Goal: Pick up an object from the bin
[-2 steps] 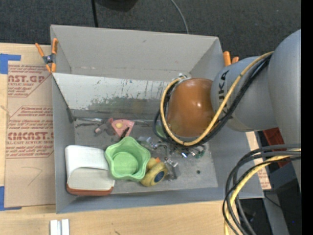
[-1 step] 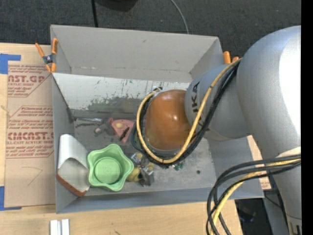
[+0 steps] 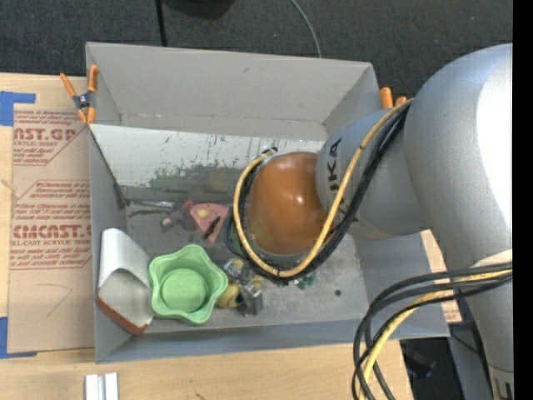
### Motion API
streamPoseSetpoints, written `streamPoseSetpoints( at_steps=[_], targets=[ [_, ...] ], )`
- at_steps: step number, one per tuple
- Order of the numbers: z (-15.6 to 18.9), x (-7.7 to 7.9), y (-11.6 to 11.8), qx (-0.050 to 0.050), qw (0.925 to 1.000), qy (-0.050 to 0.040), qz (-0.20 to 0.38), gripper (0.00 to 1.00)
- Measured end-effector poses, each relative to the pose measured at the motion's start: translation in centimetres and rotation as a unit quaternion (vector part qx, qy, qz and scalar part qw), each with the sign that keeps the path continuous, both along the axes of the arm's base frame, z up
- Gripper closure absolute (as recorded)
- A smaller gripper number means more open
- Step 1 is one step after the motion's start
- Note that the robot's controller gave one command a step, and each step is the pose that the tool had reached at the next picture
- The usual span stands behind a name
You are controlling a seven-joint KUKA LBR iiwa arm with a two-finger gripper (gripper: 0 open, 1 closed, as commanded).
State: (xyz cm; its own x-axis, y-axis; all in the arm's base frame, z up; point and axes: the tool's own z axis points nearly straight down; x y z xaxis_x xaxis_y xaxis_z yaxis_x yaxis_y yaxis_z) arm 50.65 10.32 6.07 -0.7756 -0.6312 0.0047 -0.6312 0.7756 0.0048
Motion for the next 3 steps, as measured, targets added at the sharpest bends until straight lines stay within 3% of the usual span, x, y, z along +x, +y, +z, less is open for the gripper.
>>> streamPoseSetpoints(
  at_steps=[1,2,3],
  targets=[
    [0.3,-0.1,-0.1,0.0,1.0,0.001,0.0,1.0],
    [2.3,-0.3,-0.1,-0.002,1.0,0.0053,0.0,1.0],
    [4.8,-0.2,-0.1,-0.001,1.0,0.0037,0.0,1.0]
  ],
)
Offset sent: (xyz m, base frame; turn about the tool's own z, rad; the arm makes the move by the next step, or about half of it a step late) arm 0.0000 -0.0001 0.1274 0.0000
